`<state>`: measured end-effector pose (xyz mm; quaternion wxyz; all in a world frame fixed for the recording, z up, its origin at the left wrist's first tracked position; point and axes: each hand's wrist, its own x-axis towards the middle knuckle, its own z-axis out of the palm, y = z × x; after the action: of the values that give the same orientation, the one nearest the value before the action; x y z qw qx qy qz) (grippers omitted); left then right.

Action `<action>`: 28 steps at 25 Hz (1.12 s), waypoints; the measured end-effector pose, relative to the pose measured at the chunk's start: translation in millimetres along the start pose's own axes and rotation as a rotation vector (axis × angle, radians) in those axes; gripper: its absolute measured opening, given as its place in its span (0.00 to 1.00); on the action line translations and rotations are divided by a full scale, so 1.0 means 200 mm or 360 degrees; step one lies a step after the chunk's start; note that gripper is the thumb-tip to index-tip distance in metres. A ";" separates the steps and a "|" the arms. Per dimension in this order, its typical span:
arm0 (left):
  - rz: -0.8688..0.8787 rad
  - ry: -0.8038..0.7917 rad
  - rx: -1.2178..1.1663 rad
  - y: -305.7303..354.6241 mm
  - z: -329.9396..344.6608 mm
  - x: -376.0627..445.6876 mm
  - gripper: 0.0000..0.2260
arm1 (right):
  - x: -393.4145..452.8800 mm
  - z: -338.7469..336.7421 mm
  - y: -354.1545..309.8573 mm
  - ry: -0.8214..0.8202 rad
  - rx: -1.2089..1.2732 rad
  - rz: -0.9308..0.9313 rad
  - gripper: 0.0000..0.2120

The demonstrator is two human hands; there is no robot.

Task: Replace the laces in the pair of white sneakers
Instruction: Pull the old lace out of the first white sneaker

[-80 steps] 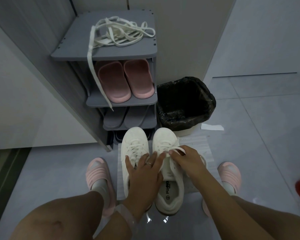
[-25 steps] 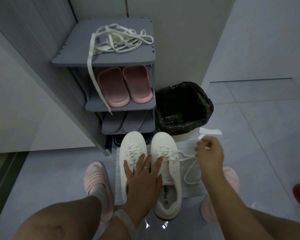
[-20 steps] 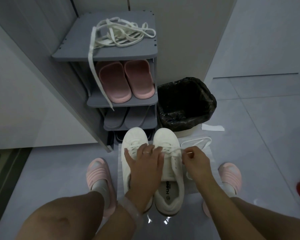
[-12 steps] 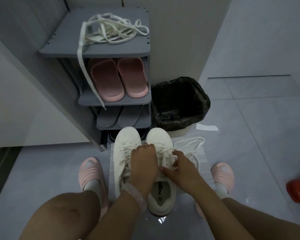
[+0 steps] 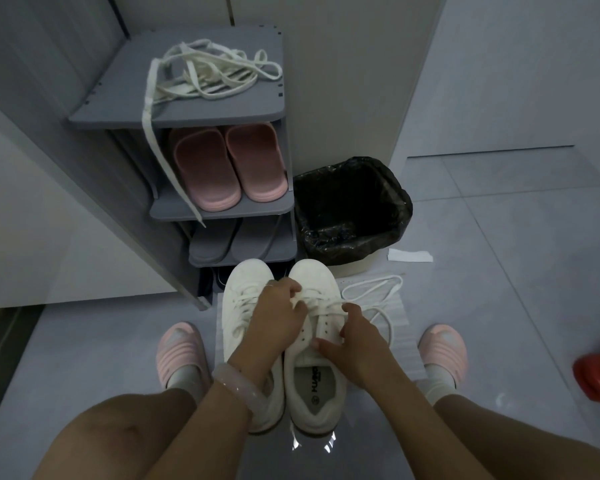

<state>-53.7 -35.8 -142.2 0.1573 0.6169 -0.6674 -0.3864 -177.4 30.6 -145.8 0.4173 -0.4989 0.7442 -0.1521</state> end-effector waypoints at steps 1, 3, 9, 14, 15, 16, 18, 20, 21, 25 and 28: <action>0.0048 0.0059 0.0141 -0.02 -0.01 0.00 0.09 | 0.00 0.00 0.00 0.0006 0.0003 0.0006 0.39; 0.0070 0.0056 0.0293 -0.04 0.01 -0.03 0.07 | 0.00 0.00 0.00 0.0014 0.0010 0.0010 0.39; 0.0032 0.0376 0.0087 -0.02 0.08 -0.02 0.04 | 0.02 0.01 0.02 0.0034 0.0012 -0.0047 0.39; 0.0085 0.0215 0.0007 -0.03 0.05 -0.04 0.04 | 0.01 0.01 0.03 0.0037 0.0009 -0.0056 0.38; 0.0086 0.0146 0.0179 -0.04 0.05 -0.04 0.07 | 0.01 0.01 0.03 0.0040 0.0012 -0.0053 0.38; 0.0079 0.0105 0.0334 -0.06 0.05 -0.04 0.07 | 0.01 0.01 0.03 0.0042 0.0014 -0.0054 0.39; 0.0080 0.0106 0.0514 -0.06 0.07 -0.05 0.05 | 0.02 0.02 0.03 0.0038 0.0019 -0.0059 0.39; 0.0142 0.0224 0.0534 -0.02 0.09 -0.07 0.05 | 0.02 0.02 0.04 0.0038 0.0002 -0.0064 0.39; 0.0180 0.0381 0.0410 0.00 0.08 -0.07 0.05 | 0.02 0.02 0.03 0.0036 -0.0007 -0.0058 0.39; 0.0145 0.0654 -0.0082 0.04 -0.04 0.00 0.04 | 0.03 0.02 0.04 0.0015 -0.0010 -0.0013 0.39; -0.0042 0.0238 0.0349 -0.03 0.01 -0.04 0.12 | 0.02 0.02 0.04 0.0009 0.0002 -0.0012 0.39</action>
<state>-49.1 -27.2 -146.0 0.1331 0.6661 -0.6839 -0.2661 -179.2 30.6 -155.8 0.4148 -0.5011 0.7434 -0.1555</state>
